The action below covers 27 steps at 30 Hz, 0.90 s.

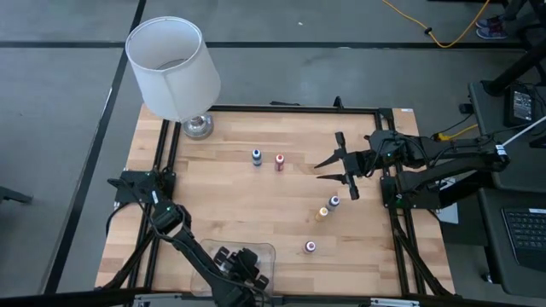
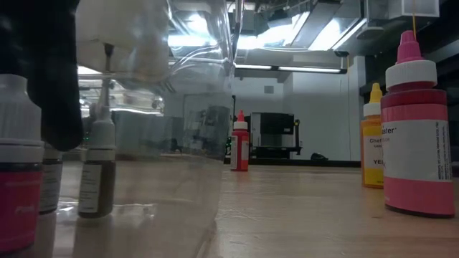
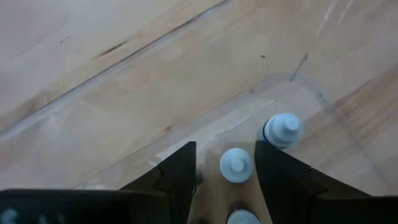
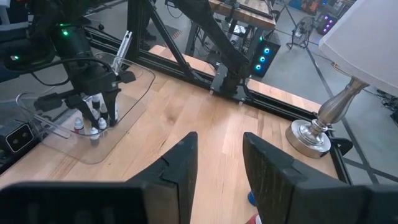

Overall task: Pick & Place food coloring
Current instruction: Put the large orange food coloring bottle into the bin

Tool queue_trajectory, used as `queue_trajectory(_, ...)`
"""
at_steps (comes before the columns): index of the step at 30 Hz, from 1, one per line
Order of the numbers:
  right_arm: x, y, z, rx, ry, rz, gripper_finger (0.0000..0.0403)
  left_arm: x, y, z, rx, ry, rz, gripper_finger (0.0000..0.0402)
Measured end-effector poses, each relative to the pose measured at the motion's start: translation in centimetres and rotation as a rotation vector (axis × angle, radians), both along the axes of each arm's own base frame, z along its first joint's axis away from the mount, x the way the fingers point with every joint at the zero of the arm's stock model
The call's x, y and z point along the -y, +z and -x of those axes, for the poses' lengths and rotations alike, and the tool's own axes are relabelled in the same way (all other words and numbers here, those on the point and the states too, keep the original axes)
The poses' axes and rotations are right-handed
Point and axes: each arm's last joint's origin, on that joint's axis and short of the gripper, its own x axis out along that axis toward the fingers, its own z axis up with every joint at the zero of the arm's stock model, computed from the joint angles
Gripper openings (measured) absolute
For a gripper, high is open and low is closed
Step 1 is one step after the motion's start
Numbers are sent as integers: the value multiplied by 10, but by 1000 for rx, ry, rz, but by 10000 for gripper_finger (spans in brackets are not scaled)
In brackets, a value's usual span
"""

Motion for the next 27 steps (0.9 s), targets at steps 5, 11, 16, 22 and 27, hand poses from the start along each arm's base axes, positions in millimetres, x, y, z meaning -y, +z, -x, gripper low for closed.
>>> queue_trajectory(5, 0, 0, 0, 0, 0, 0, 129, 0, 0, 0, 5, -1, -4, 148)
queue_trajectory(11, 0, 0, 0, -1, 0, 0, 129, 0, 0, 0, 10, -2, -8, 148)
queue_trajectory(16, 0, 0, 0, -1, 0, 0, 129, 0, 0, 0, 11, -2, -9, 149)
queue_trajectory(22, 0, 0, 0, -1, 0, 0, 129, 1, 0, -1, 28, 14, 5, 149)
queue_trajectory(27, 0, 0, 0, 0, 3, 7, 129, 4, -1, -2, 40, 9, 38, 148)
